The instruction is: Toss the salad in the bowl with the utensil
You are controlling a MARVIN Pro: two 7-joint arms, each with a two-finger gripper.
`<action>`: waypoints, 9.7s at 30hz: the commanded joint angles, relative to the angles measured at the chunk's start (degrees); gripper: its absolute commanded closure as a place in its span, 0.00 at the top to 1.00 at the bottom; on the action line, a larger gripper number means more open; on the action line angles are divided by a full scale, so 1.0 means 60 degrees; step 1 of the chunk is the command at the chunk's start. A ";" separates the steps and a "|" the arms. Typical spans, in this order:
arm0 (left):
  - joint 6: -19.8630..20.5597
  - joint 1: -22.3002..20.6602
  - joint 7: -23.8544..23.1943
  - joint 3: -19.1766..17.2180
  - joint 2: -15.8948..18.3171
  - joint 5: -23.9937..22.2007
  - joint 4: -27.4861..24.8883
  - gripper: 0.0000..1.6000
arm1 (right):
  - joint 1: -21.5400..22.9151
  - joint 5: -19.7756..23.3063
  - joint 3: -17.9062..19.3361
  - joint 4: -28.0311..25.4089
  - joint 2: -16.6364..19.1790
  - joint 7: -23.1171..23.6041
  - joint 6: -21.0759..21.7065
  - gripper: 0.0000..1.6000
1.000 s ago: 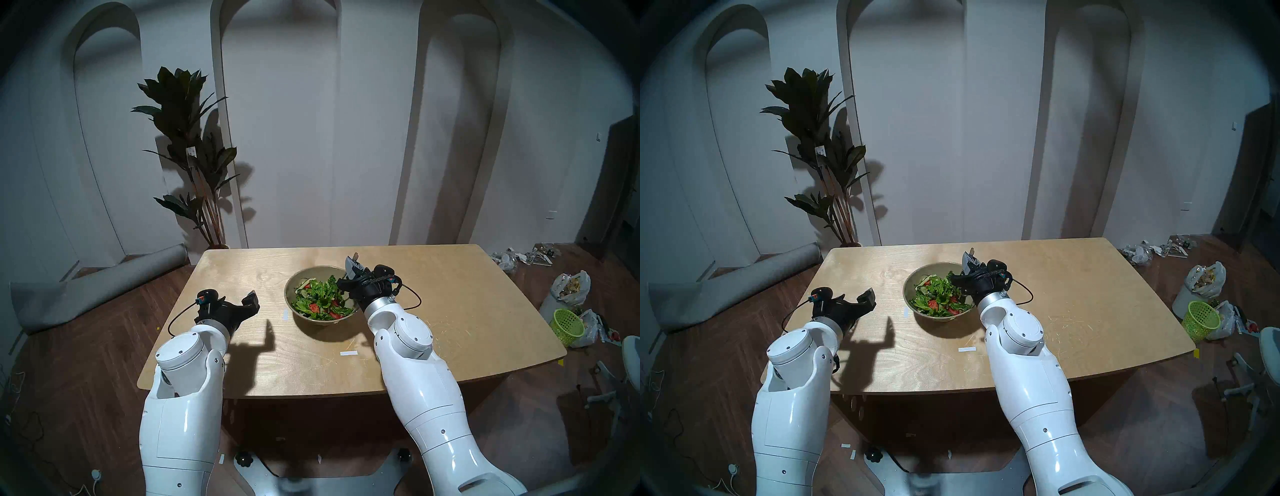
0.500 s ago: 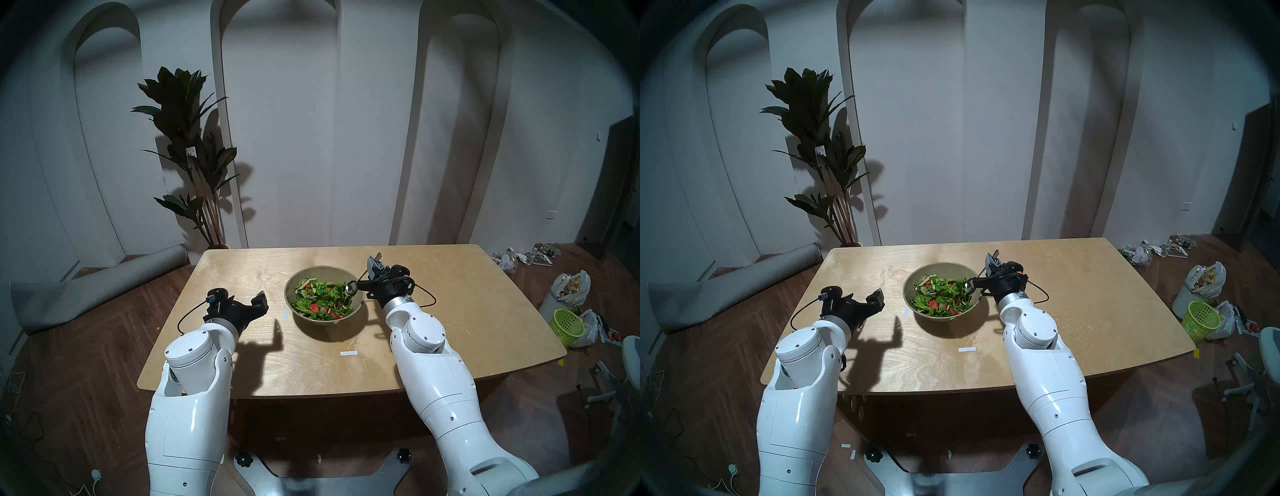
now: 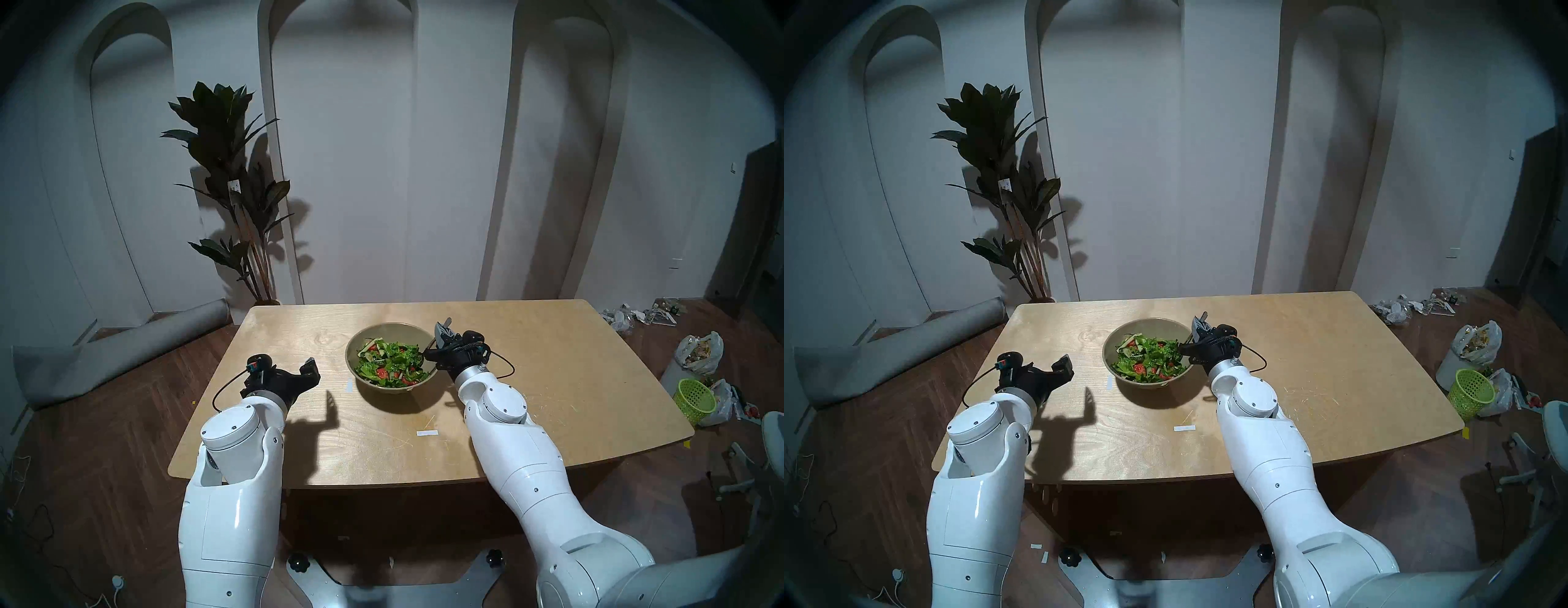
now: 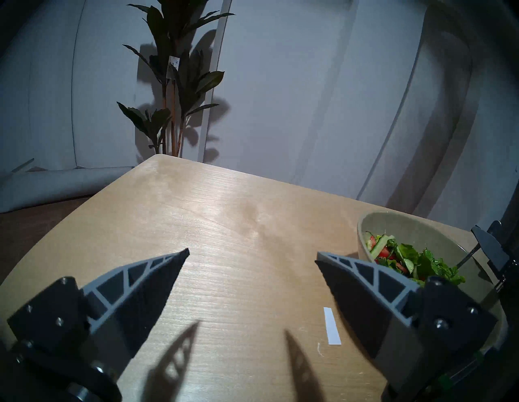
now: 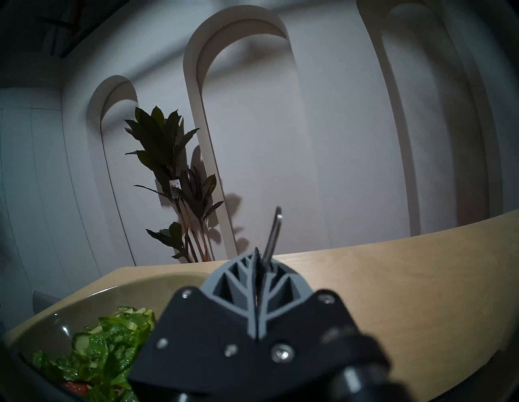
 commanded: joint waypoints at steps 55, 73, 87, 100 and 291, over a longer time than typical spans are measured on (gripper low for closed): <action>0.1361 -0.0757 0.0150 -0.1940 -0.0233 -0.1891 -0.0617 1.00 | 0.1614 0.1344 -0.0185 0.0396 -0.0674 0.0929 0.2037 0.00; 0.1338 -0.0404 0.0386 -0.2687 -0.0355 -0.2628 -0.0957 1.00 | 0.1201 0.2072 -0.0347 -0.0530 -0.0870 0.1423 0.3812 0.00; 0.1254 -0.0523 0.0367 -0.2747 -0.0350 -0.2686 -0.0671 1.00 | 0.0575 0.2193 -0.0022 -0.2133 -0.0555 0.1342 0.4075 0.00; 0.1261 -0.0664 0.0366 -0.2433 -0.0194 -0.2628 -0.0335 1.00 | 0.1377 0.1249 -0.0160 -0.0932 0.0201 0.1934 0.2929 0.00; 0.4767 -0.3038 -0.2217 -0.1048 0.2712 -0.7481 0.1441 1.00 | 0.0979 0.1612 0.0511 0.0326 -0.0300 0.2647 -0.0573 0.00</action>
